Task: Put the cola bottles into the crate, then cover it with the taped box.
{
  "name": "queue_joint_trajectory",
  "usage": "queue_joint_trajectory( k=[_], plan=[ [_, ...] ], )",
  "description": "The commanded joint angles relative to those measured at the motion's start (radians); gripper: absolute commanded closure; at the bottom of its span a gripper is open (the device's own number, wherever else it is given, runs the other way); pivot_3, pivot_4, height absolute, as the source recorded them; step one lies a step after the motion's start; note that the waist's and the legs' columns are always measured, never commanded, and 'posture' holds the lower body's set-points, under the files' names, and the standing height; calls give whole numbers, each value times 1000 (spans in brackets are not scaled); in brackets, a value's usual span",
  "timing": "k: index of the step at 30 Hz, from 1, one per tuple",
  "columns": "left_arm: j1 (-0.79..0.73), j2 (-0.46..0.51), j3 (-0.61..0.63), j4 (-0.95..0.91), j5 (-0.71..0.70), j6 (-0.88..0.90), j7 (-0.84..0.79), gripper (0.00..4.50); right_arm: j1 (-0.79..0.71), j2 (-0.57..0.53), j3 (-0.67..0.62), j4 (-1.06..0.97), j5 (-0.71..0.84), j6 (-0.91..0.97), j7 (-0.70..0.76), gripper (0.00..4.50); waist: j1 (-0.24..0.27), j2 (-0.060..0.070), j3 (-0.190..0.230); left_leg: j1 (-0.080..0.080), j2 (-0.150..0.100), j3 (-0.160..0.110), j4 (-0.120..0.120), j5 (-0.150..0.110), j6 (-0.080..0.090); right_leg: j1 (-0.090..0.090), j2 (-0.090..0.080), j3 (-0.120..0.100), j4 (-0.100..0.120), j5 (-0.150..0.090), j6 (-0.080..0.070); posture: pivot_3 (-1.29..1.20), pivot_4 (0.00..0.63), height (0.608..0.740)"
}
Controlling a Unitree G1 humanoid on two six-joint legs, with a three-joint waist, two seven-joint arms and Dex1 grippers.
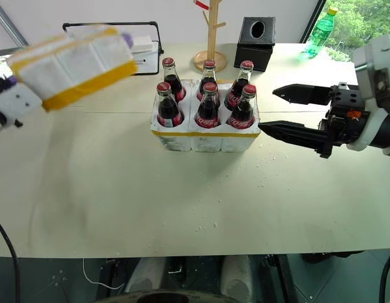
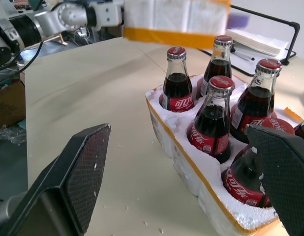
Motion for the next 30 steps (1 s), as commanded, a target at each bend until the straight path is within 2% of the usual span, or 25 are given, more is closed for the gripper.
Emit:
queue_joint_trajectory(
  k=[1,7,14,23,30],
  plan=[
    [-115,-8,6,-92,-29,7,-55,4083,3,-6,-25,-4,-15,-31,-4,0,-1,0,0,0,0,0,0,0,1,1,0,0,0,0,0,0,150,740],
    [-227,-109,-42,-243,-63,6,-197,4083,46,11,-38,-31,-30,-56,-19,0,0,0,0,1,0,2,1,0,2,2,1,0,0,1,2,0,150,740],
    [-233,-204,-78,-471,-101,64,-339,4083,67,21,-43,-36,-46,-76,-39,0,-2,-1,0,1,1,2,2,0,2,3,3,1,0,1,4,0,150,740],
    [-179,-216,-96,-671,-89,140,-429,4083,70,38,-37,-32,-51,-90,-59,0,-2,-1,0,2,2,1,2,0,2,5,6,3,-1,1,4,0,150,740],
    [-76,-206,-122,-811,-2,177,-449,4083,64,52,-27,-29,-47,-100,-75,0,-1,-1,0,3,2,0,2,0,2,6,6,3,-2,1,4,0,150,740]
  ],
)
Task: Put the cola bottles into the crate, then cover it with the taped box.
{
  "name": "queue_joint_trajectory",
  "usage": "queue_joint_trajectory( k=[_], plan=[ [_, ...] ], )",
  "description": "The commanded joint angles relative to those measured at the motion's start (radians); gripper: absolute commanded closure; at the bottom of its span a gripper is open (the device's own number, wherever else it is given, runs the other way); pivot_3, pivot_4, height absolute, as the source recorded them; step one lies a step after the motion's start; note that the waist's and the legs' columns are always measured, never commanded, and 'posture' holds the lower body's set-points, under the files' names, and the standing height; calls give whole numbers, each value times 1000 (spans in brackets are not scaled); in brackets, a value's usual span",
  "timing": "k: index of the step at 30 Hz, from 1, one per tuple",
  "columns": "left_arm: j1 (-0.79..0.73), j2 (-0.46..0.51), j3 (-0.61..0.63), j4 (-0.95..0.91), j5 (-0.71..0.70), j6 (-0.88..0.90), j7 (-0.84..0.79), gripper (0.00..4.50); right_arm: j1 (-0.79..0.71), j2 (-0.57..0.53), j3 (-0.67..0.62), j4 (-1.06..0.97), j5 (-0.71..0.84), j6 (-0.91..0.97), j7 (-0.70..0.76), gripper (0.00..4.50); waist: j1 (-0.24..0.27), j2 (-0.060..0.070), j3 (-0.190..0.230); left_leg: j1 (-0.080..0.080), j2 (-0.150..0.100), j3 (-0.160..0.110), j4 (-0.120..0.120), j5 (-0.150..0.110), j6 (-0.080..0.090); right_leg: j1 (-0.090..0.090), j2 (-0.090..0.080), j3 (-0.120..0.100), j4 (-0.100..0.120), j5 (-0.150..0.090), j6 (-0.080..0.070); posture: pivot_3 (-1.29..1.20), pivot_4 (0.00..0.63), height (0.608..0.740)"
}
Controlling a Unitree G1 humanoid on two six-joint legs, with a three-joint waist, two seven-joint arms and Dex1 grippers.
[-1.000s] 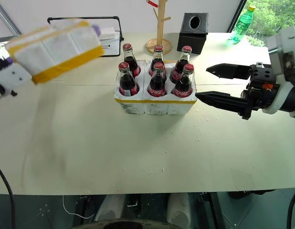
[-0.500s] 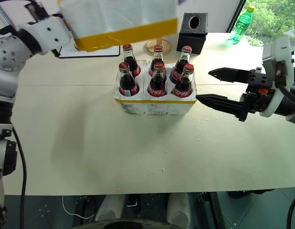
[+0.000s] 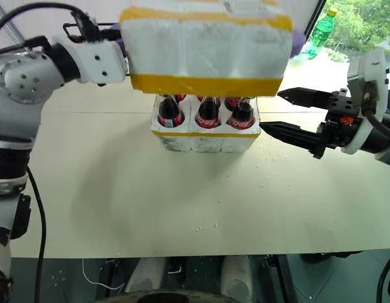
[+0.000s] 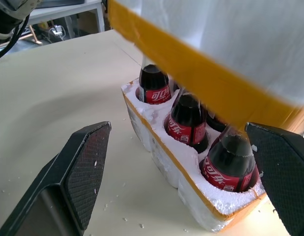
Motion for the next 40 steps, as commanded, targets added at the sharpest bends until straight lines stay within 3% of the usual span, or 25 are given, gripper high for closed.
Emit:
queue_joint_trajectory(
  k=[1,4,11,18,22,24,26,33,40],
  plan=[
    [40,21,-1,-72,48,20,-5,4083,-13,6,-20,-11,3,-25,-5,0,0,0,0,0,0,0,0,0,0,0,0,0,0,0,0,0,150,740],
    [76,33,-9,-80,90,-7,13,4083,-21,10,-14,-9,3,-27,-7,0,-1,0,0,0,0,0,0,0,0,0,1,0,0,0,0,0,150,740],
    [144,11,-4,-90,110,-6,37,694,-45,14,6,12,-4,-31,-4,0,-1,0,0,1,0,-1,0,0,0,1,0,0,0,0,0,0,150,740],
    [179,7,113,-101,-55,50,5,694,-39,11,2,23,-7,-31,5,0,-1,0,0,0,0,-1,1,0,0,1,1,0,0,0,0,0,150,740],
    [161,-31,340,-67,-495,527,-185,694,-14,4,-9,29,-17,-29,27,0,-3,0,0,0,1,-1,1,0,0,1,1,0,1,0,0,0,150,740],
    [191,39,421,-69,-748,802,-375,694,-3,1,0,33,-37,-39,45,0,-4,0,0,0,2,-1,1,0,-1,1,2,0,1,0,0,0,150,740],
    [234,107,479,-87,-912,902,-521,694,3,0,11,40,-57,-49,58,0,-10,1,0,1,3,-1,1,1,-1,1,3,0,0,0,1,0,150,740],
    [319,290,452,-33,-1013,980,-675,694,-10,-1,27,78,-89,-55,80,0,0,1,0,3,2,-2,1,1,-2,3,3,0,-1,-1,1,0,150,740],
    [310,333,395,-8,-1009,966,-673,694,4,4,36,77,-111,-47,91,0,-1,1,0,3,2,-2,0,1,-3,2,3,0,-1,-1,0,0,150,740]
  ],
)
